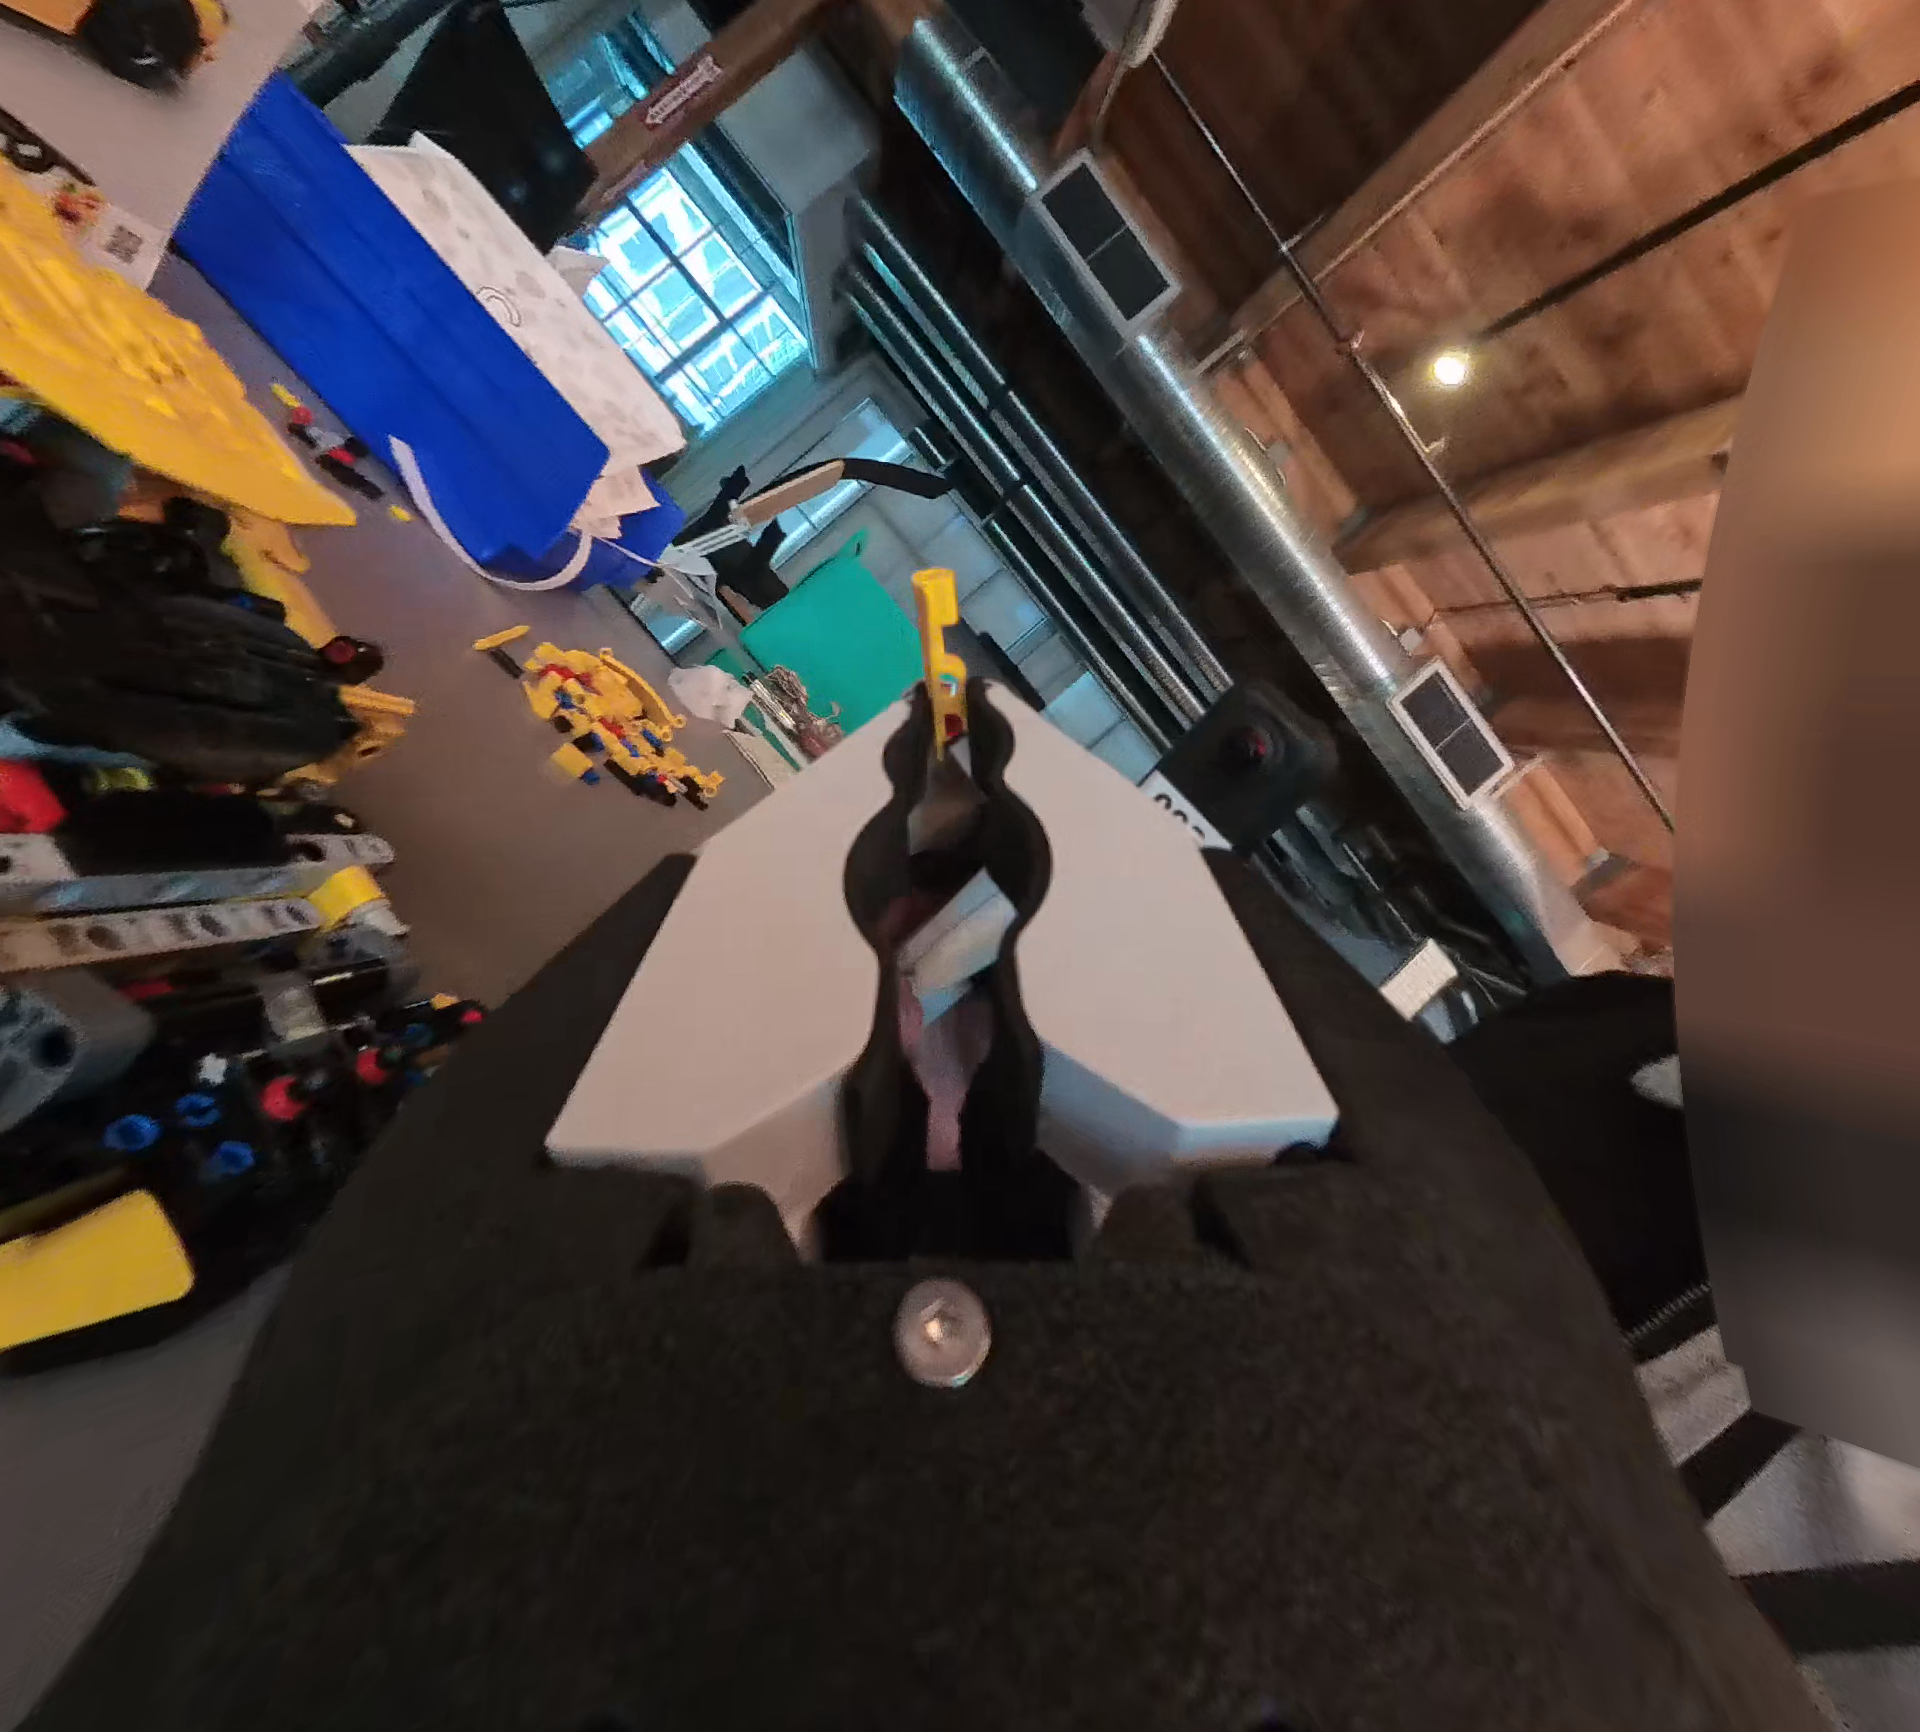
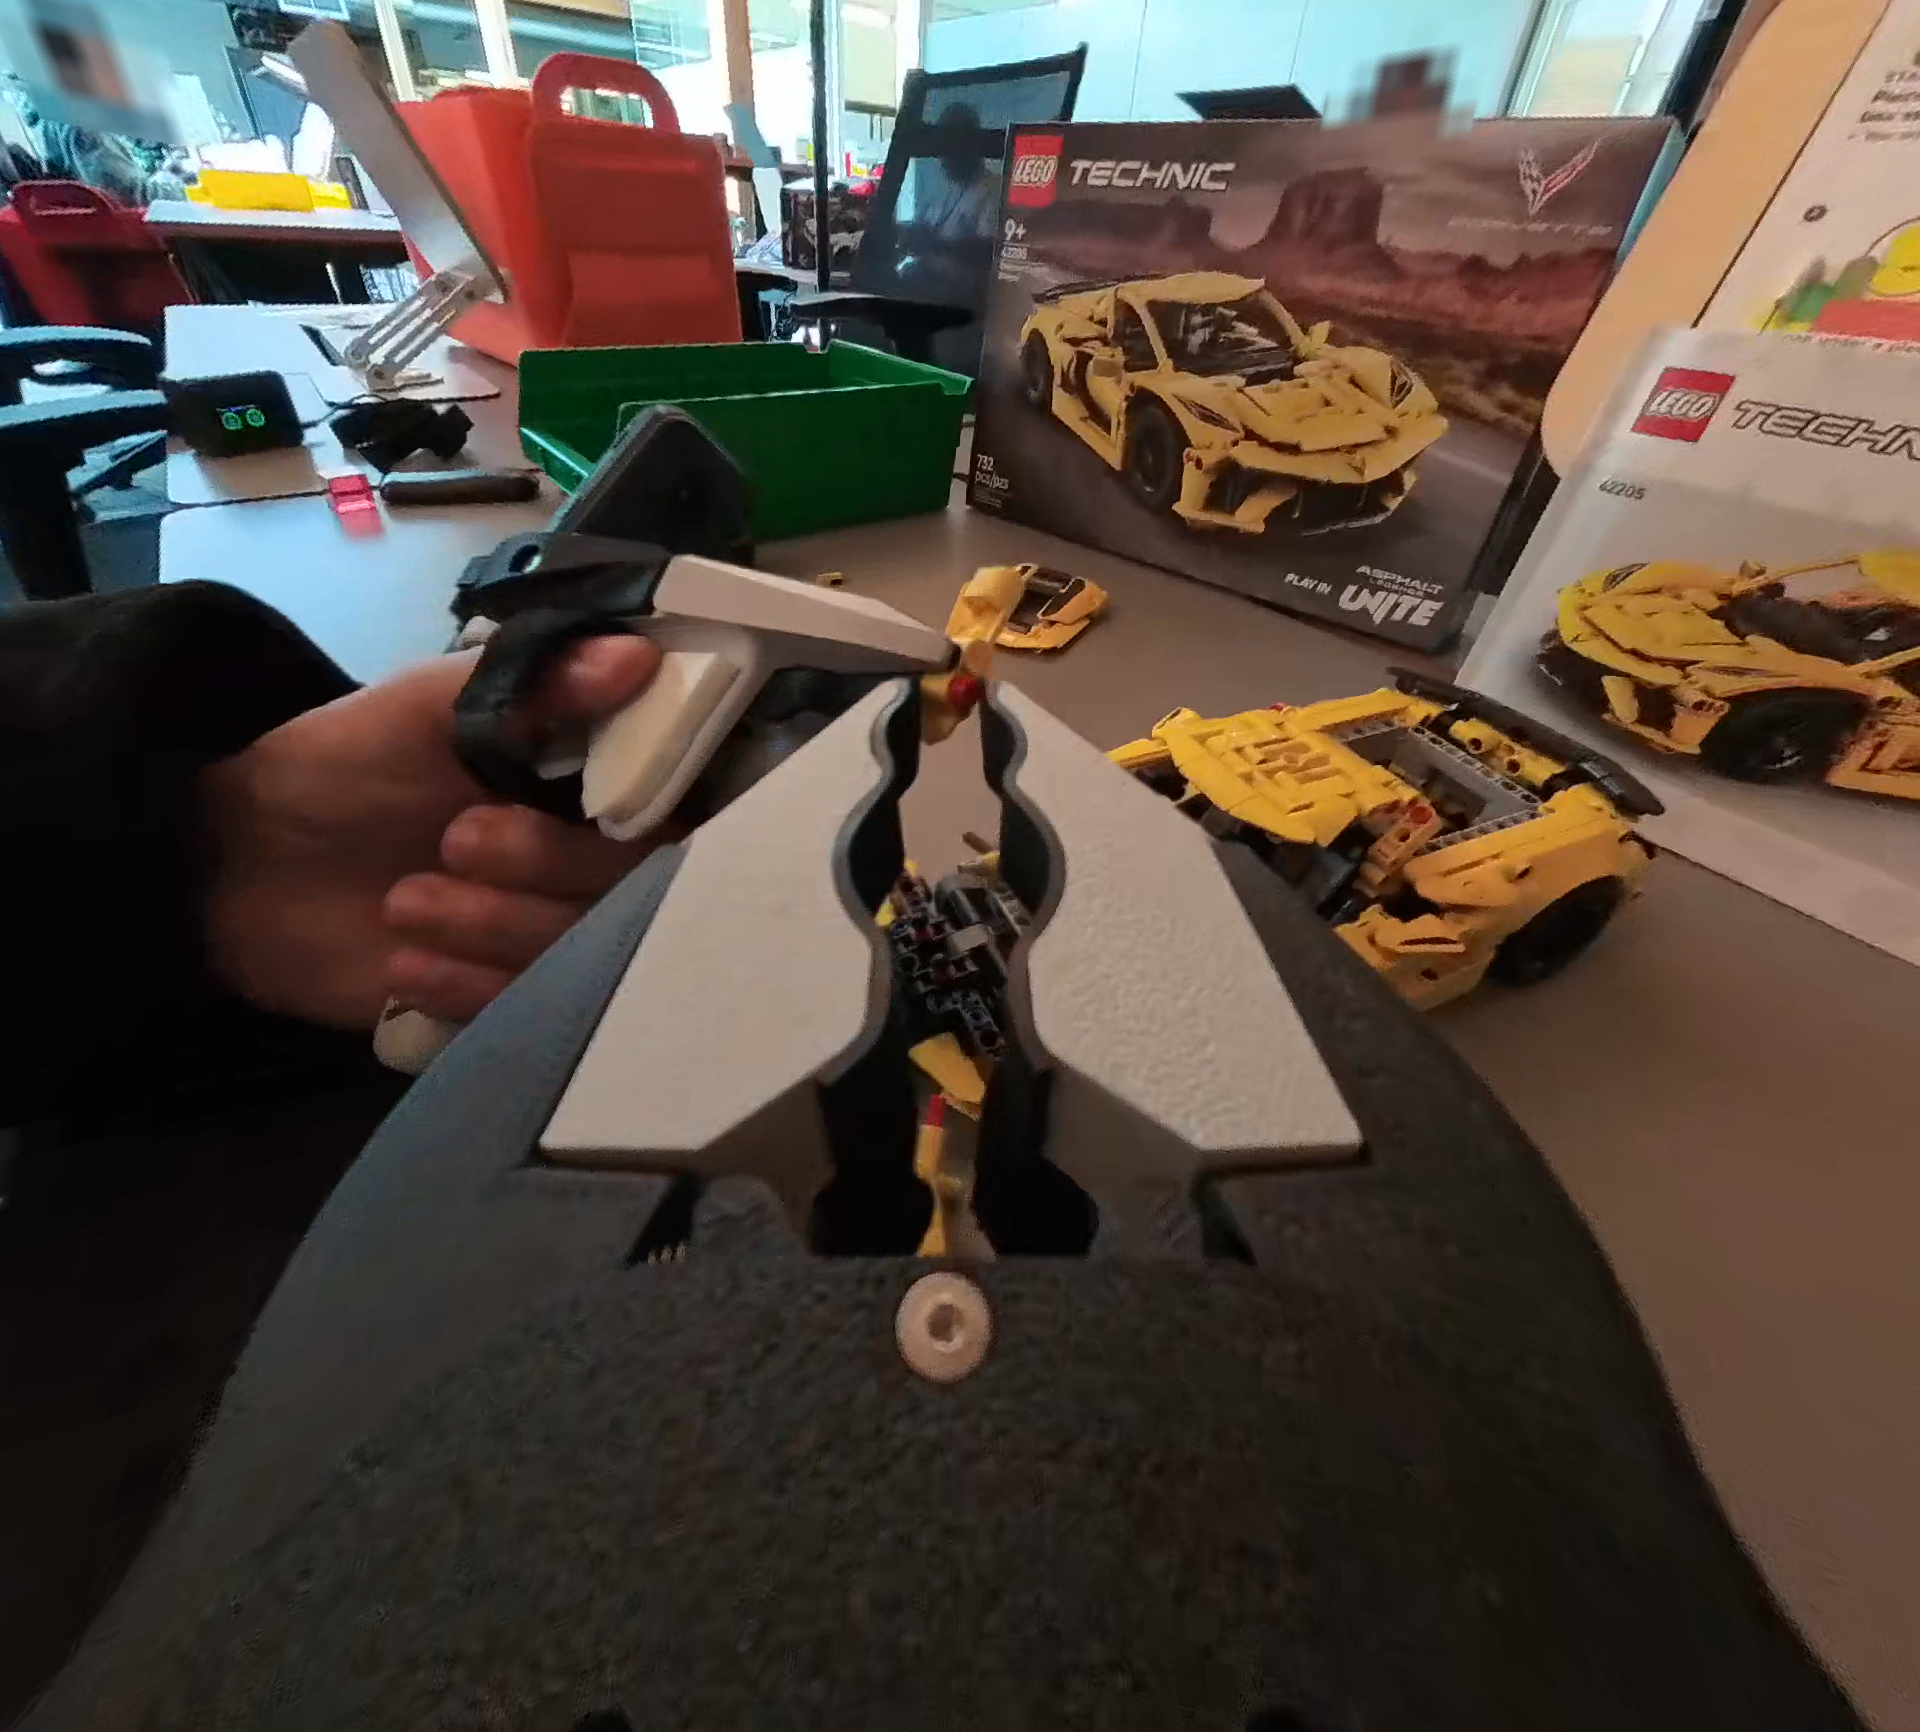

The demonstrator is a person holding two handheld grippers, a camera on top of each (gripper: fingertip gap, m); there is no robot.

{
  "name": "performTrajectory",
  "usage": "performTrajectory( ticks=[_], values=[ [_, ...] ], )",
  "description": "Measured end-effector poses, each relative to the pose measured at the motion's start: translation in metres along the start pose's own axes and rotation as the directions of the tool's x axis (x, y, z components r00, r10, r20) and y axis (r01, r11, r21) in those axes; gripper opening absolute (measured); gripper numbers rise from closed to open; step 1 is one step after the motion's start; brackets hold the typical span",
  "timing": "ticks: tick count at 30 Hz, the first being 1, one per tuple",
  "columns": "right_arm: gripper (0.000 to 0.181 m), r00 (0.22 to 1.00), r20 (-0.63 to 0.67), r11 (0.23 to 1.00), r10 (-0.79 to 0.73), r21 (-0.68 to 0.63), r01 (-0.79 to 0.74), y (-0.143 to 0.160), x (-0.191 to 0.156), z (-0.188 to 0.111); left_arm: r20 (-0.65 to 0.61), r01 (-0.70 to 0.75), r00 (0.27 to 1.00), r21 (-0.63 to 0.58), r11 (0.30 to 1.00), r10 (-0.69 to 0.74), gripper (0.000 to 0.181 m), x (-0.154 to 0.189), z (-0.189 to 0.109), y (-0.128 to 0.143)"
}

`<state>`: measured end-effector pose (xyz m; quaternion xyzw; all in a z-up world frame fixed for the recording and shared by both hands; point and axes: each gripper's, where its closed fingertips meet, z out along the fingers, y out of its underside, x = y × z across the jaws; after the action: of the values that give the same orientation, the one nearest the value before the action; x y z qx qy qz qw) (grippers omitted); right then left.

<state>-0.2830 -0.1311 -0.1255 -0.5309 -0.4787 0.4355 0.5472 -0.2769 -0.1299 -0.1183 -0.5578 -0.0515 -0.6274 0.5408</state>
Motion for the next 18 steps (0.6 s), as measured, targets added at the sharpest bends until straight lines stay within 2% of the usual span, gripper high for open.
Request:
performTrajectory(
  ticks=[4,11,13,18],
  values=[
    [0.010,0.999,-0.008,0.999,-0.048,-0.013,0.047,0.003,0.001,-0.001,0.010,0.001,1.000,-0.016,1.000,-0.001,0.006,-0.002,0.001,0.002],
    [0.014,0.960,-0.130,0.968,-0.247,-0.070,0.239,0.004,0.006,-0.002,0.082,-0.084,0.993,-0.024,0.996,0.085,0.006,-0.007,0.000,0.004],
    [0.020,0.956,-0.152,0.966,-0.252,-0.089,0.241,0.005,0.010,-0.002,0.109,-0.103,0.989,-0.025,0.994,0.105,0.006,-0.009,0.000,0.004],
    [0.012,0.950,-0.143,0.960,-0.277,-0.094,0.265,0.005,0.007,-0.002,0.119,-0.115,0.986,-0.012,0.993,0.116,0.006,-0.010,0.001,0.004]
  ],
)
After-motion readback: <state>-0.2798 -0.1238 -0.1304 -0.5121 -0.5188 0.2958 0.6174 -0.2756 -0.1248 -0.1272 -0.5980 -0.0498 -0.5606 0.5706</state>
